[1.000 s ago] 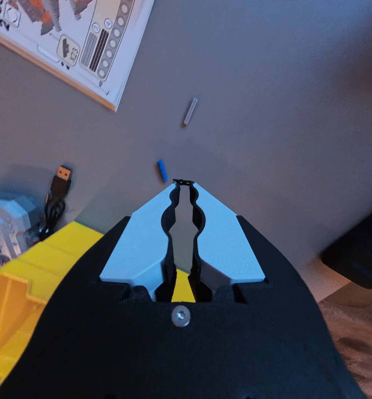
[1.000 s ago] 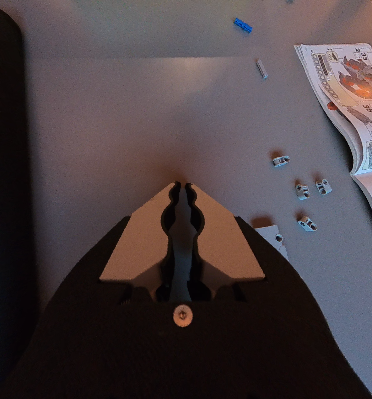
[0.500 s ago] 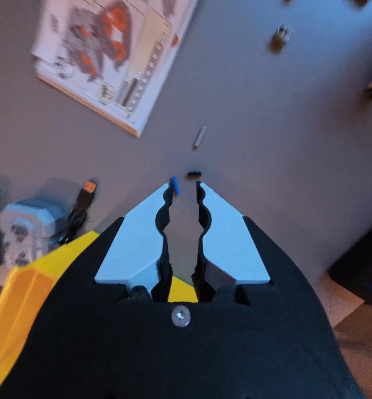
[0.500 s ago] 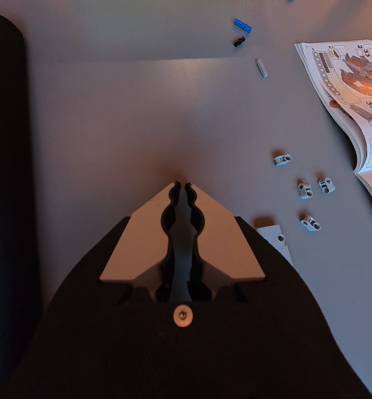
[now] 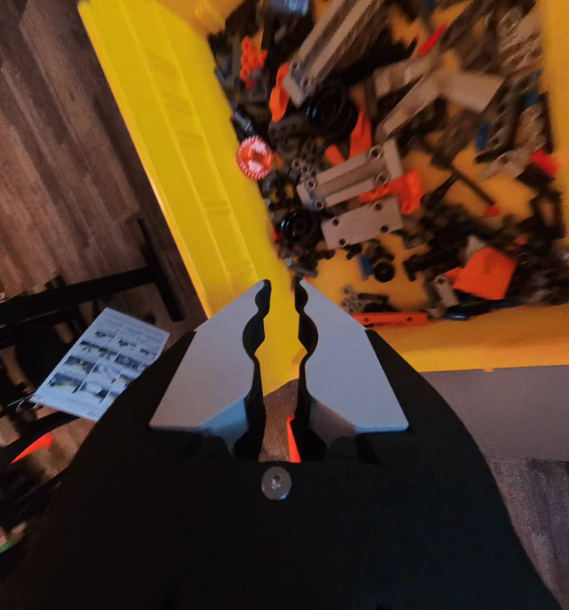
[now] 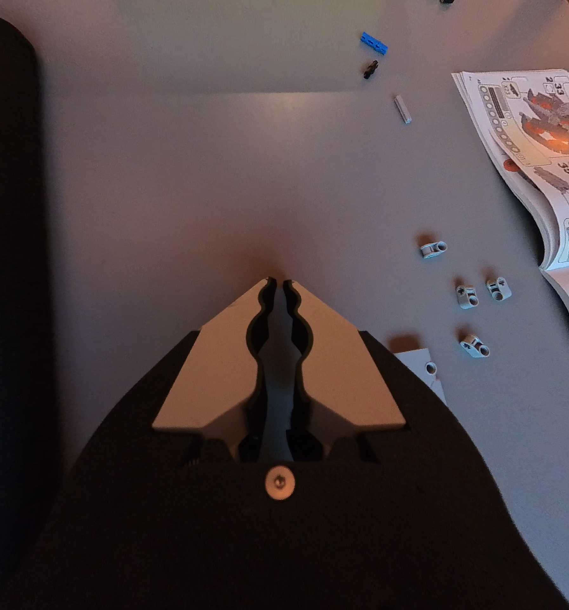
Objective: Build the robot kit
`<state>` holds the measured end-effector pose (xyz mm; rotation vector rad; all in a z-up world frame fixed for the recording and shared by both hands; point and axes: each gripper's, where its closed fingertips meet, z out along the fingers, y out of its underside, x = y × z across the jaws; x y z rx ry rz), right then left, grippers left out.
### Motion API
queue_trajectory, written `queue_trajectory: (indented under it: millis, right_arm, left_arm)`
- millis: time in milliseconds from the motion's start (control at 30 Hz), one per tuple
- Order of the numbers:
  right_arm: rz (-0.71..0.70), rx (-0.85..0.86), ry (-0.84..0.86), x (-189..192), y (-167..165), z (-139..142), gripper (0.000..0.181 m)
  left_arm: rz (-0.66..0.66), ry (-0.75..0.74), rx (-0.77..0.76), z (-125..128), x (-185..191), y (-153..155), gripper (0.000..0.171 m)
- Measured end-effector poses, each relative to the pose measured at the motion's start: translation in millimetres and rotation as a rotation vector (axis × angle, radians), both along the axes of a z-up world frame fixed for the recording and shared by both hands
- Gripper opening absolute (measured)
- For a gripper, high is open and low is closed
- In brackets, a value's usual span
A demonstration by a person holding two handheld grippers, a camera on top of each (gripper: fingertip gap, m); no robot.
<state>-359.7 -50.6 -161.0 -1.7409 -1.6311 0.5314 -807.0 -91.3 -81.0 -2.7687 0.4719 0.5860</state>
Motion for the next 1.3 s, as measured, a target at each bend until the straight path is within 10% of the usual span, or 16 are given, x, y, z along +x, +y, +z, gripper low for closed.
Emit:
queue_trajectory:
  millis: [267, 567, 700, 867, 1067, 1300]
  right_arm:
    - [-0.007, -0.032, 0.023, -0.6, 0.6, -0.1, 0.007]
    - [-0.008, -0.031, 0.03, -4.2, -1.1, -0.1, 0.007]
    - [-0.007, -0.018, 0.021, -3.9, -1.5, -0.2, 0.007]
    - [-0.018, 0.001, 0.015, -5.9, -1.3, 0.1, 0.008]
    - [-0.052, -0.072, 0.019, -1.3, 1.2, 0.0, 0.018]
    - [-0.133, -0.094, 0.003, 4.3, 8.6, 0.0, 0.027]
  left_arm:
    - [-0.049, -0.01, 0.197, 36.4, 22.0, 25.9, 0.006]
    - [-0.518, -0.667, 0.936, 191.9, 237.8, 91.2, 0.019]
    - [-0.698, -1.011, 0.848, 195.8, 322.9, 105.4, 0.036]
    - [-0.728, -1.086, 0.837, 189.2, 376.5, 140.2, 0.033]
    - [-0.648, -0.654, 0.735, 145.7, 359.4, 179.6, 0.03]
    - [-0.34, -0.339, 0.282, 69.2, 280.7, 160.8, 0.0]
